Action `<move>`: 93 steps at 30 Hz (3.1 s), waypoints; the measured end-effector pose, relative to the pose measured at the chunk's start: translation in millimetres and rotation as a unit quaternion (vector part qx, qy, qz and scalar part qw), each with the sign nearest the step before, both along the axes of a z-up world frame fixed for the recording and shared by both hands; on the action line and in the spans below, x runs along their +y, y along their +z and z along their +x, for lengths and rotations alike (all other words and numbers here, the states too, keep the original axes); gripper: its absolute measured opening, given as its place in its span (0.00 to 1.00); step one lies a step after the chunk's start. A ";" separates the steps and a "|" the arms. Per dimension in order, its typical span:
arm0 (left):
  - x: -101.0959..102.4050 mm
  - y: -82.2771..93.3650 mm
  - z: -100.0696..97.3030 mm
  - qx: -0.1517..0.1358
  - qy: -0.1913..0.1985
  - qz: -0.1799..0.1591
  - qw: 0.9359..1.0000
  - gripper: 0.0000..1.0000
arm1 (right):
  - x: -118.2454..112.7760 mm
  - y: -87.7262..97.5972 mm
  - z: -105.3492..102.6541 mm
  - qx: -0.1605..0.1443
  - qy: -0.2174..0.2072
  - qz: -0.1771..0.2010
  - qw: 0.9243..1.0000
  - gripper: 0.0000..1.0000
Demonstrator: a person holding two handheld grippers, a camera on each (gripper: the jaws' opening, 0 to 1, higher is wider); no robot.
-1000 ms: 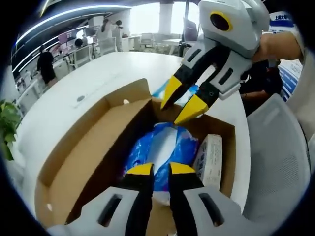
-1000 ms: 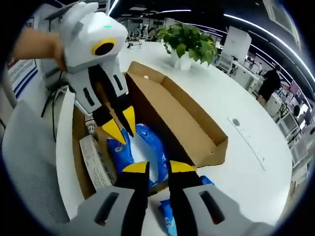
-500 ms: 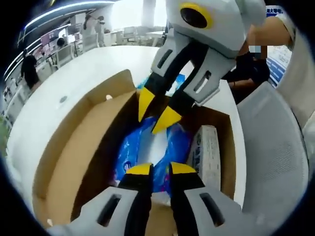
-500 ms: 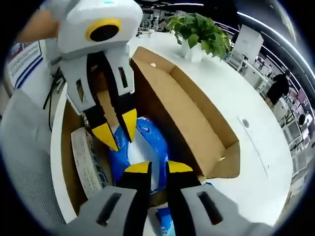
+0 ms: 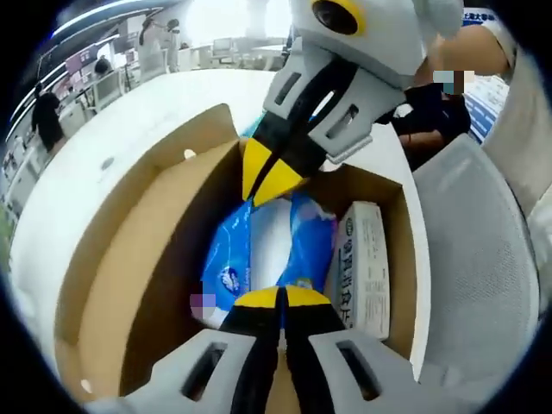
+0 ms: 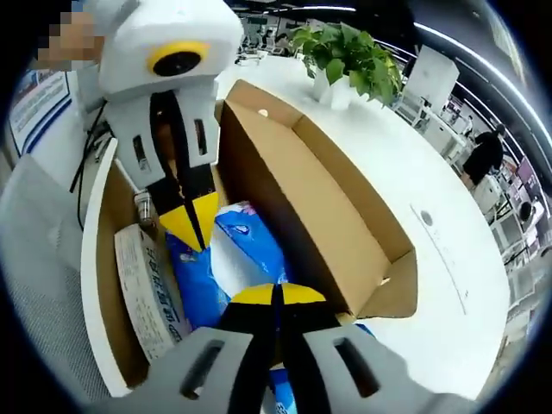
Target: Operate the shoe box by opening the lid, removing the specified soft item, and placing it in the target area until the item is outside and the box remains undamaged.
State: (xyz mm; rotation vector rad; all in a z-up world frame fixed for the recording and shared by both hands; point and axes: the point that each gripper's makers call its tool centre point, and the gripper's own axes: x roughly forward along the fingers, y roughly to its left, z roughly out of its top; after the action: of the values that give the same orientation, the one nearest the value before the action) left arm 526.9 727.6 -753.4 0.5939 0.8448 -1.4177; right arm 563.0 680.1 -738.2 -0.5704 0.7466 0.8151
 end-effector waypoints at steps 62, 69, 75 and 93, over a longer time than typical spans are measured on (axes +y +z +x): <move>-5.3 41.3 -25.1 -0.012 -0.048 0.003 0.999 0.00 | 4.5 54.3 -5.6 -0.041 0.007 0.058 0.997 0.00; -6.0 62.1 -30.0 -0.026 -0.050 0.003 0.998 0.00 | 4.2 74.4 -10.1 -0.059 0.010 0.065 0.996 0.00; -8.7 79.7 -34.2 -0.035 -0.051 0.006 0.998 0.00 | 1.0 90.1 -16.0 -0.072 0.012 0.070 0.995 0.00; -42.3 111.1 -51.2 -0.051 -0.066 0.013 0.996 0.00 | -34.7 121.8 -35.0 -0.096 -0.005 0.070 0.993 0.00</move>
State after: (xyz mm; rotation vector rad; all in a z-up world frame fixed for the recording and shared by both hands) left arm 475.7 685.3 -642.4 0.7476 0.7549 -1.4840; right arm 528.0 645.4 -616.4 -0.5097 0.5111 0.7840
